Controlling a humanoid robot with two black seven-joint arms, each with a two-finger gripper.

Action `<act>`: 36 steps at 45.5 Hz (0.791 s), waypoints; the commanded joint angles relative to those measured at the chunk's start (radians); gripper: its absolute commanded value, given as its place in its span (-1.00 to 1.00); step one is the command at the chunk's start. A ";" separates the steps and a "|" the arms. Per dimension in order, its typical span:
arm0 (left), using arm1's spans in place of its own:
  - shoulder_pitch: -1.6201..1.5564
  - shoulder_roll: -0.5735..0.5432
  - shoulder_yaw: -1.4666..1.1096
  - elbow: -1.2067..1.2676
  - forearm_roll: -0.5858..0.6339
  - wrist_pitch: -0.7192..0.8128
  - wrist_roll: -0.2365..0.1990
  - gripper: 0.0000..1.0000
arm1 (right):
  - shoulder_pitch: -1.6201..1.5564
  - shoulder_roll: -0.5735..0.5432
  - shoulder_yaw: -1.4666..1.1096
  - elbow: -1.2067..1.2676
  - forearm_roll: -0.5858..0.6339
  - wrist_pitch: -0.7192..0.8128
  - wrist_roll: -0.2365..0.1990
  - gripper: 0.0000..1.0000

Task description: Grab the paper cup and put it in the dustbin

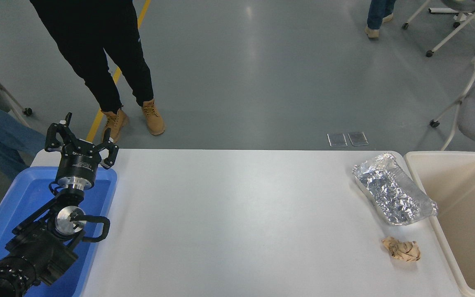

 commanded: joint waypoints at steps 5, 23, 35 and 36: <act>0.000 -0.001 0.000 0.000 0.000 0.000 0.000 0.98 | -0.048 0.034 0.032 -0.015 0.001 -0.050 -0.001 -0.04; 0.000 -0.001 0.000 0.000 0.000 0.000 0.000 0.98 | 0.047 0.025 0.032 -0.017 -0.024 -0.058 -0.001 1.00; 0.000 0.001 0.000 0.000 0.000 0.000 0.000 0.98 | 0.394 0.034 -0.027 0.098 -0.122 -0.036 0.001 1.00; 0.000 0.001 0.000 0.000 0.000 0.000 0.000 0.98 | 0.426 0.034 -0.043 0.127 -0.149 -0.032 0.001 1.00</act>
